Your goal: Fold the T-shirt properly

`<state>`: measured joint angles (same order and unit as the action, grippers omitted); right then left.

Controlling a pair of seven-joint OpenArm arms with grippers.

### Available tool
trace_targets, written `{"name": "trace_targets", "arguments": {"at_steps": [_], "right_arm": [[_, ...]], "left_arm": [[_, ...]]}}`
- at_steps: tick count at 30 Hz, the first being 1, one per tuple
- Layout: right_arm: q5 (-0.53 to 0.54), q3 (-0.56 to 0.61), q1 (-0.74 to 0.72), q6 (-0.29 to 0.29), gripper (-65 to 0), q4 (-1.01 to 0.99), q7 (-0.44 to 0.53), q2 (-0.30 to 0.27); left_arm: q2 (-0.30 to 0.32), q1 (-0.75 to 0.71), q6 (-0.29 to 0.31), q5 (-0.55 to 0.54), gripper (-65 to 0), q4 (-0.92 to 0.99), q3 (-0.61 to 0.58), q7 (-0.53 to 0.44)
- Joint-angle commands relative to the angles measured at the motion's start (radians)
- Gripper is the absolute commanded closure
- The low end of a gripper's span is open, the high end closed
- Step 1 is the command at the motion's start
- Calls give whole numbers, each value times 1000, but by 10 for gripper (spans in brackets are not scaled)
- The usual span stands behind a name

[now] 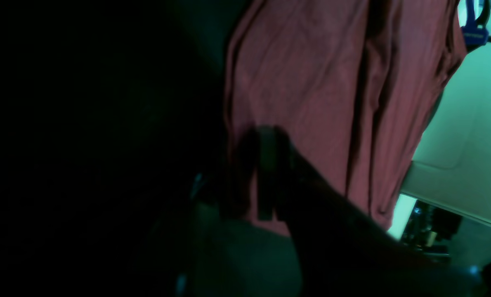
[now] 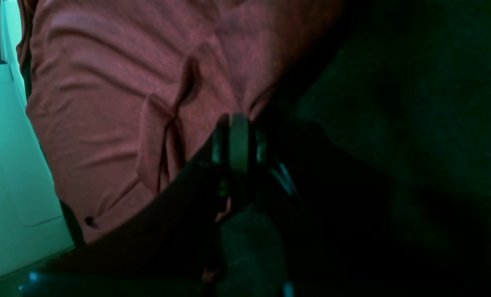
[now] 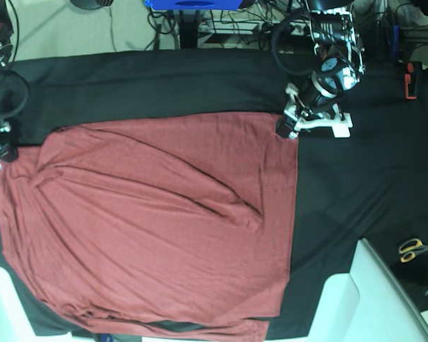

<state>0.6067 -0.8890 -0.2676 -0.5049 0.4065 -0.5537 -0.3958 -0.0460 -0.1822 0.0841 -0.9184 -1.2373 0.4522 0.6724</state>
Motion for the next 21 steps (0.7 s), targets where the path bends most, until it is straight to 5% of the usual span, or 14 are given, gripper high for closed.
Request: {"name": "trace_targets", "arguments": {"at_steps": [1,4,21], "right_arm": [[8,0,-14,-2,-2,16,8,-25],[8,0,-14,-2,-2,16,8,-25],[8,-6,-2,4,-2,136,-90,-21]], "left_arm": [[-1,2,-19,31,-84,8,0,14],[-1,-1,-17,29,0,6,-7,16],[5,-64,-22,28,0,-175,-8,22]]}}
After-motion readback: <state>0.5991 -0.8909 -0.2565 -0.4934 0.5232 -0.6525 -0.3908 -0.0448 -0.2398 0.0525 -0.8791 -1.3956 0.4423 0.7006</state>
